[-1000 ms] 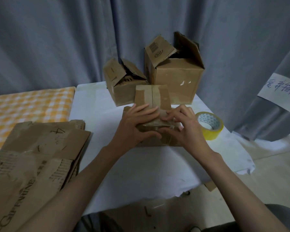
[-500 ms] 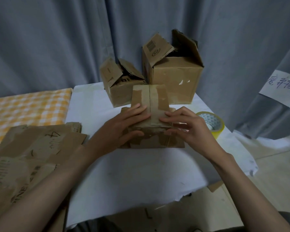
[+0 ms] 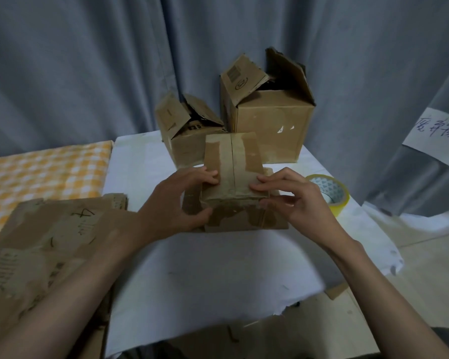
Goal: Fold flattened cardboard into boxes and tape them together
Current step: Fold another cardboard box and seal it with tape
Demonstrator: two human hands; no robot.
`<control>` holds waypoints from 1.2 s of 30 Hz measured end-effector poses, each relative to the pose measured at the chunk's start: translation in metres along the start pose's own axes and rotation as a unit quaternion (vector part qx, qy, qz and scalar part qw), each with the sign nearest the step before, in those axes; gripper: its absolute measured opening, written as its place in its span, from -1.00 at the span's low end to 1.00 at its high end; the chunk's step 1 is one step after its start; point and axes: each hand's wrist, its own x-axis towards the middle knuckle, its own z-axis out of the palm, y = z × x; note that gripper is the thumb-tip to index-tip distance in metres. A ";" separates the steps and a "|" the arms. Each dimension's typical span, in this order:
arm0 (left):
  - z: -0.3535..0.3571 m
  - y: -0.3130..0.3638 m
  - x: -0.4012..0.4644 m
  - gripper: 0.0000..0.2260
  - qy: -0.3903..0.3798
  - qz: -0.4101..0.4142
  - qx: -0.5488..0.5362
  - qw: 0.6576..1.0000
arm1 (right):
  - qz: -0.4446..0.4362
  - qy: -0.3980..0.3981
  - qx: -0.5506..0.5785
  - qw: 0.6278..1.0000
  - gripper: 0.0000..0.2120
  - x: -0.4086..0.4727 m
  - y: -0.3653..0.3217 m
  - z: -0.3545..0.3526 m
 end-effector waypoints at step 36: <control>0.006 0.047 0.053 -0.33 -0.073 -0.132 0.194 0.969 | 0.070 0.051 0.191 0.978 -0.75 -0.008 0.005 -0.009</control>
